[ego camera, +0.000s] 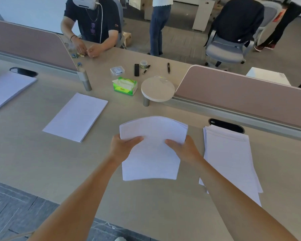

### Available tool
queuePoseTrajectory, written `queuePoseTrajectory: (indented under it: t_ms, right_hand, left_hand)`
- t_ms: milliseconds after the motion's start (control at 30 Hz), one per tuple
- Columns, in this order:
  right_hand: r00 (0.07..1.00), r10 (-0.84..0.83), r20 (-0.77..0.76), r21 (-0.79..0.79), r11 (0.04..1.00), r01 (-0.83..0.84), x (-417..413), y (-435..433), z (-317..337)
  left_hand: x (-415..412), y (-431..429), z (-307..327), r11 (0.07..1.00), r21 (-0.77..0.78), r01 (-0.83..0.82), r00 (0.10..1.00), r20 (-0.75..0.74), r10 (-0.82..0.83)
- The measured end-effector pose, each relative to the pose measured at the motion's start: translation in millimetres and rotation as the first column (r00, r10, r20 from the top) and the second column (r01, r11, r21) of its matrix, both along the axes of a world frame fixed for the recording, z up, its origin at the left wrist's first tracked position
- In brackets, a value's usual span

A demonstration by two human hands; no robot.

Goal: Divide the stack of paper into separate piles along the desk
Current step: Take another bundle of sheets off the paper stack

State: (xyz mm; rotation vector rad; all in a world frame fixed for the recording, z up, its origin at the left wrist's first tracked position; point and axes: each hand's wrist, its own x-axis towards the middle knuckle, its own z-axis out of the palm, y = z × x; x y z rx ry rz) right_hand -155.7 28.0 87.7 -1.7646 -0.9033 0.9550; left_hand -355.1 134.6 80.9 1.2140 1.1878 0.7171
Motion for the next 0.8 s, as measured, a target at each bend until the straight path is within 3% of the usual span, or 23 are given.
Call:
queuePoseTrajectory:
  t_ms: [233, 433, 633, 800]
  right_hand:
    - [0.996, -0.056, -0.07, 0.013, 0.998, 0.057, -1, 25, 20]
    - [0.911, -0.314, -0.268, -0.157, 0.947, 0.28, 13, 47, -18]
    - [0.873, -0.374, -0.314, -0.321, 0.907, 0.274, 12, 81, -67]
    - [0.857, -0.349, -0.378, -0.415, 0.892, 0.18, 21, 118, -85]
  left_hand:
    - [-1, 34, 14, 0.998, 0.024, 0.06, 0.997, -0.045, -0.059]
    - [-9, 52, -29, 0.946, -0.084, 0.314, 0.928, -0.185, -0.324]
    - [0, 65, -81, 0.973, -0.13, 0.191, 0.929, -0.298, -0.222]
    - [3, 104, -100, 0.956, -0.205, 0.208, 0.855, -0.437, -0.28]
